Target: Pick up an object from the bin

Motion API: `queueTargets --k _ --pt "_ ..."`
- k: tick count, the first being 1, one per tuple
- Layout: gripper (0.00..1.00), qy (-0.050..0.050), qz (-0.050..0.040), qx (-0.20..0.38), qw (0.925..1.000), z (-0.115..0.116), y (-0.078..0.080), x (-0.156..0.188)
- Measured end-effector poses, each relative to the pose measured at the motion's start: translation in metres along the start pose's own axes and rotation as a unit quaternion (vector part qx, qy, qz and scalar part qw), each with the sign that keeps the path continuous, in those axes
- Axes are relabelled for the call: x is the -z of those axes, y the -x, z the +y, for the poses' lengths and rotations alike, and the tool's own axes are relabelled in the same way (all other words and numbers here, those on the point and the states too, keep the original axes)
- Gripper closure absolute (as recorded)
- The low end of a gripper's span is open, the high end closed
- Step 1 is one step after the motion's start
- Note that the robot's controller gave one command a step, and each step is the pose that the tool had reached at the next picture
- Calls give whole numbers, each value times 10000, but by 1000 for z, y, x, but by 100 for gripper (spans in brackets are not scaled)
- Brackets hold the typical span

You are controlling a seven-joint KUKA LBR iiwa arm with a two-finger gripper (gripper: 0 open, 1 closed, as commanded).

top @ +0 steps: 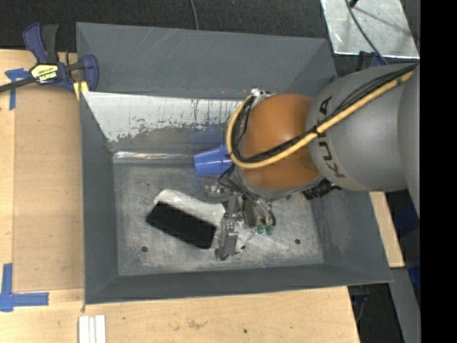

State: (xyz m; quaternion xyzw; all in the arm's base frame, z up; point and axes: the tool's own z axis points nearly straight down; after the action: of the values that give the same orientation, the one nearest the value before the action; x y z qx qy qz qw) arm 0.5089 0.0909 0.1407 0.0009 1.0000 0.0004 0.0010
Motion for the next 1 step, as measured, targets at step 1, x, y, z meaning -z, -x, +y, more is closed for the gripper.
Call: queueTargets --k 1 --pt "0 0 0 -1 10000 0 0 0"
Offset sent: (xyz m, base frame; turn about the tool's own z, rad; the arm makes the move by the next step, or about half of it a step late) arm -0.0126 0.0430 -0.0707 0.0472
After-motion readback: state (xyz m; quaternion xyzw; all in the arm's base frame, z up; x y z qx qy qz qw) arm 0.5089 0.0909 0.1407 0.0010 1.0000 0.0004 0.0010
